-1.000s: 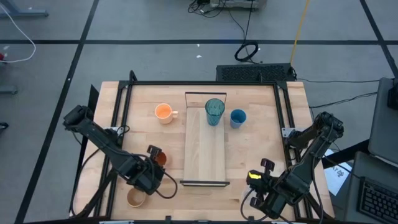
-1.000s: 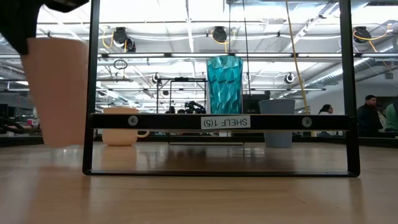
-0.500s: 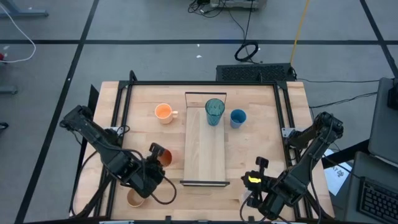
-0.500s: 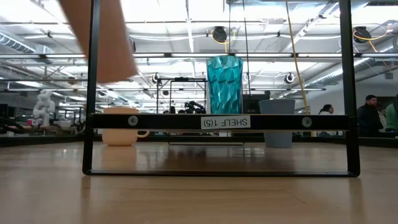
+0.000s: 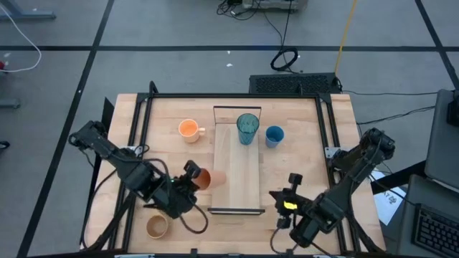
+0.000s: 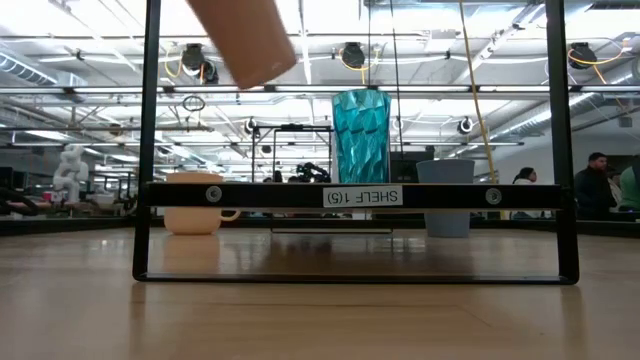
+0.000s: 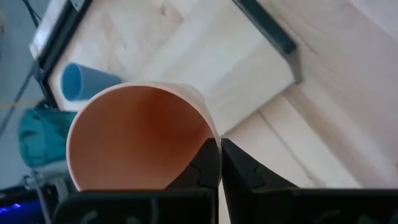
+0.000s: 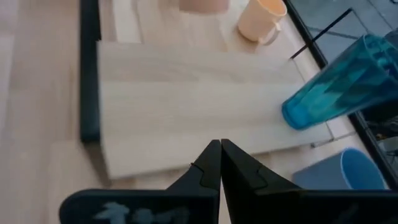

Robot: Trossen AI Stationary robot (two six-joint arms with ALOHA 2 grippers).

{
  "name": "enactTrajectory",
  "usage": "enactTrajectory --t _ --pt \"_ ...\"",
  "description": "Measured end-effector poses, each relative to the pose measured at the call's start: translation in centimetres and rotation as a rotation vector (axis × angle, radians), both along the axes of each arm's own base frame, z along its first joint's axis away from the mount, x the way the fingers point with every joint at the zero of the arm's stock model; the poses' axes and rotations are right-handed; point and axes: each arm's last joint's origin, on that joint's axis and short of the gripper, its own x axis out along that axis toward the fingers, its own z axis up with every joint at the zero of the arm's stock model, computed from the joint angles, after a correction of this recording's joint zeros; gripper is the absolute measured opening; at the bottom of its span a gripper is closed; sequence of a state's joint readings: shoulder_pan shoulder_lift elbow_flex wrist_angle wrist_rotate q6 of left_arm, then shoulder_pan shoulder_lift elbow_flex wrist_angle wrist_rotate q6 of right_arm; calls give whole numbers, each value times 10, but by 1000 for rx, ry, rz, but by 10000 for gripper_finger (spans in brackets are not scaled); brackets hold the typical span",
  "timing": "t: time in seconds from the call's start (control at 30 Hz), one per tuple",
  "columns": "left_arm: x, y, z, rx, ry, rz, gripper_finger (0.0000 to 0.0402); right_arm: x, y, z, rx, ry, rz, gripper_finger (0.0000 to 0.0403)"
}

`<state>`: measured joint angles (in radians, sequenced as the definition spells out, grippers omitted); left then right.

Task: Stack small to large cups/mugs on shelf
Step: Put the orange cup on the shelf

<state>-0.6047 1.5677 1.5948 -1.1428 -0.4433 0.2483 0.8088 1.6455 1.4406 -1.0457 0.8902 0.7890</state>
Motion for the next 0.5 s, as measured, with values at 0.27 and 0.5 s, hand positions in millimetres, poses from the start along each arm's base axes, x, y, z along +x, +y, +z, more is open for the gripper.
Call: enactTrajectory --t 0.27,0.5 --pt "20 26 2 35 9 -92 6 43 -28 6 -95 0 54 1" --pt "33 54 1 23 43 -114 5 77 -66 19 -72 -12 104 49"
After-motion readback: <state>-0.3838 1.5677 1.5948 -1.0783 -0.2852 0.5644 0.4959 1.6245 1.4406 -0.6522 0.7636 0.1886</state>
